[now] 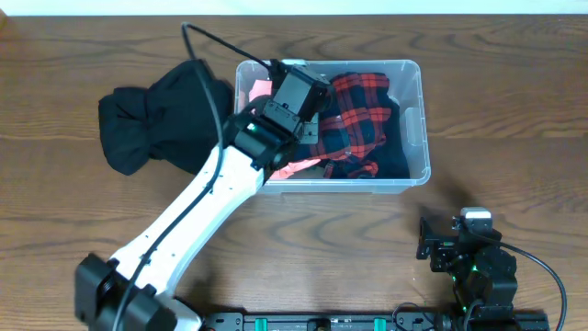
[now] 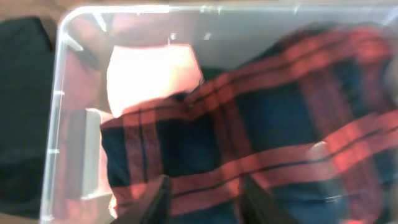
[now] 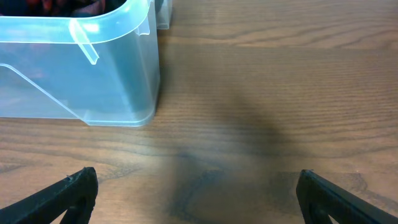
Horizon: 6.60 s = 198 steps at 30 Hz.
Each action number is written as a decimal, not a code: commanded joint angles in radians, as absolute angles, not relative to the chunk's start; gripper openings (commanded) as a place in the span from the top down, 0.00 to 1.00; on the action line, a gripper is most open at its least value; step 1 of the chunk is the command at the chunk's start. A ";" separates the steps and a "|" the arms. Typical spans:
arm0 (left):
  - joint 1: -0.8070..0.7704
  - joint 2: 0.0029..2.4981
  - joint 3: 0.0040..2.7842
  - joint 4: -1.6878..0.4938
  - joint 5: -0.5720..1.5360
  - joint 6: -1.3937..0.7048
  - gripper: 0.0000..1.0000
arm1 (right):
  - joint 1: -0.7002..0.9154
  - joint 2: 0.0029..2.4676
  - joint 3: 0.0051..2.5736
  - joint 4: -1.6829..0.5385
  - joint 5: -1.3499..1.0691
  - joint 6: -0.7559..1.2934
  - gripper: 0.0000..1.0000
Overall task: Pack container
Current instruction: 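Push the plaid shirt down into the bin with the left gripper, then swing the left gripper to the black garment on the table and grasp it, then carry the black garment with the left gripper over the bin and release, then press and tuck the black garment into the bin with the left gripper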
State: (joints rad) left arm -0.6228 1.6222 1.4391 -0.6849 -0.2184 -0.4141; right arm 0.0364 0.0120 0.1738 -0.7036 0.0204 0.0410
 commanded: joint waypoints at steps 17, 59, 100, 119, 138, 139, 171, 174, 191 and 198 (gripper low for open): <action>-0.623 1.776 1.638 -0.796 -0.107 -0.262 0.58 | 0.030 0.006 0.173 -0.705 0.018 0.047 0.01; -0.238 1.595 1.850 -1.044 -0.086 -0.339 0.29 | 0.030 0.006 0.173 -0.705 0.018 0.047 0.01; 0.638 2.394 1.801 -1.037 0.709 0.090 0.42 | 0.030 0.006 0.173 -0.705 0.018 0.047 0.01; 0.614 1.914 1.844 -1.227 0.767 0.089 0.94 | 0.030 0.006 0.173 -0.705 0.018 0.047 0.01; -0.076 1.169 1.844 -1.043 0.747 -0.228 0.94 | 0.030 0.006 0.173 -0.705 0.018 0.047 0.01; -0.141 1.174 1.844 -0.996 0.709 -0.260 0.94 | 0.030 0.006 0.173 -0.705 0.018 0.047 0.01; -0.808 1.732 1.835 -1.026 -0.322 -0.518 0.94 | 0.030 0.006 0.173 -0.705 0.018 0.047 0.01; -0.808 1.733 1.832 -1.153 -0.397 -0.521 0.94 | 0.030 0.006 0.173 -0.705 0.018 0.047 0.01; -0.659 1.712 1.827 -1.247 -0.419 -0.430 0.57 | 0.030 0.006 0.173 -0.705 0.018 0.047 0.01; -0.664 1.781 1.698 -1.060 -0.209 -0.331 0.87 | 0.030 0.006 0.173 -0.705 0.018 0.047 0.01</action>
State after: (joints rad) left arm -0.6659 1.7329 1.7741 -1.0782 -0.3096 -0.3813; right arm 0.0364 0.0120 0.1734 -0.7033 0.0181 0.0410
